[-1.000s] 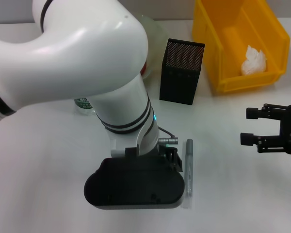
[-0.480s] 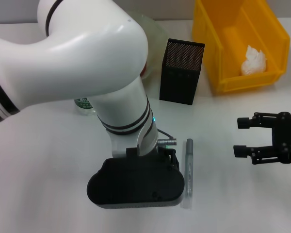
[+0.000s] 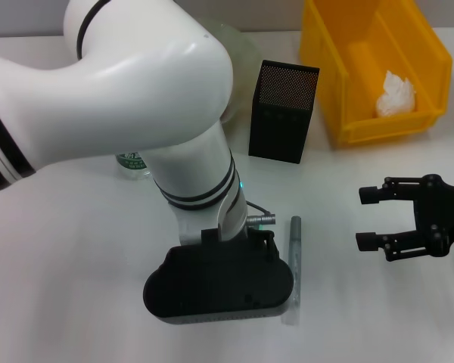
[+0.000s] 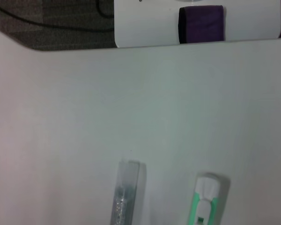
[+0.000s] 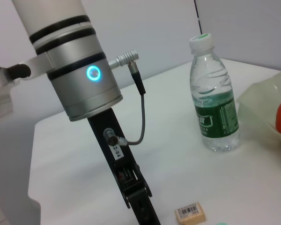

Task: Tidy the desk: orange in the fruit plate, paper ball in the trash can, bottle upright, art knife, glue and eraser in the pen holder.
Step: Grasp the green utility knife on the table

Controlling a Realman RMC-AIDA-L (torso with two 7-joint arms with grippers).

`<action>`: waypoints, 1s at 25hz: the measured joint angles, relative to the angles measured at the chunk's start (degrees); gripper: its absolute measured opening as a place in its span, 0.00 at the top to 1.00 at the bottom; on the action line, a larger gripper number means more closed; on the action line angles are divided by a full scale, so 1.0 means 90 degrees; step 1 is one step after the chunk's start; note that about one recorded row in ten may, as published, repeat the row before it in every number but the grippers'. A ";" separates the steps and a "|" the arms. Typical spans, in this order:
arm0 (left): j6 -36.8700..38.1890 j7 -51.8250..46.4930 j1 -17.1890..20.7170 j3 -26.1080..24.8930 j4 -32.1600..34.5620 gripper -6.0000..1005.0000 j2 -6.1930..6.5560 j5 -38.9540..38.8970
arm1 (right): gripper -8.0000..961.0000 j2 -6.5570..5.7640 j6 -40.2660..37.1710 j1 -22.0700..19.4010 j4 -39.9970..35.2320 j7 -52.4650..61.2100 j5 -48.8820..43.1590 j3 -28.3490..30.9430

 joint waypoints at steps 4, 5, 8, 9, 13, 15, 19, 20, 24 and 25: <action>-0.0009 -0.0039 -0.0008 -0.0003 -0.0073 0.30 0.0000 -0.0017 | 0.14 -0.0001 -0.0004 0.0100 0.0013 -0.0041 -0.0004 -0.0066; -0.0009 -0.0039 -0.0008 -0.0003 -0.0073 0.30 0.0000 -0.0017 | 0.14 -0.0001 -0.0004 0.0100 0.0013 -0.0041 -0.0004 -0.0066; -0.0048 -0.0065 0.0000 0.0034 -0.0122 0.30 0.0000 -0.0025 | 0.14 0.0009 -0.0003 0.0135 0.0015 -0.0061 -0.0004 -0.0130; -0.0104 -0.0070 0.0028 0.0077 -0.0112 0.30 0.0000 -0.0047 | 0.14 0.0013 -0.0003 0.0136 0.0021 -0.0087 -0.0003 -0.0150; -0.0123 -0.0074 0.0037 0.0123 -0.0109 0.30 0.0000 -0.0112 | 0.14 0.0025 -0.0005 0.0137 0.0039 -0.0189 0.0011 -0.0167; -0.0131 -0.0076 0.0036 0.0146 -0.0124 0.30 0.0000 -0.0149 | 0.14 0.0030 -0.0004 0.0149 0.0044 -0.0205 0.0013 -0.0167; -0.0136 -0.0076 0.0039 0.0191 -0.0133 0.31 0.0000 -0.0190 | 0.14 0.0047 -0.0004 0.0176 0.0043 -0.0244 0.0017 -0.0166; -0.0136 -0.0076 0.0039 0.0191 -0.0133 0.31 0.0000 -0.0190 | 0.14 0.0047 -0.0004 0.0176 0.0043 -0.0244 0.0017 -0.0166; -0.0139 -0.0077 0.0056 0.0263 -0.0102 0.31 0.0000 -0.0193 | 0.14 0.0062 -0.0004 0.0182 0.0042 -0.0288 0.0020 -0.0166; -0.0139 -0.0077 0.0056 0.0263 -0.0102 0.31 0.0000 -0.0193 | 0.14 0.0062 -0.0003 0.0182 0.0042 -0.0289 0.0021 -0.0166</action>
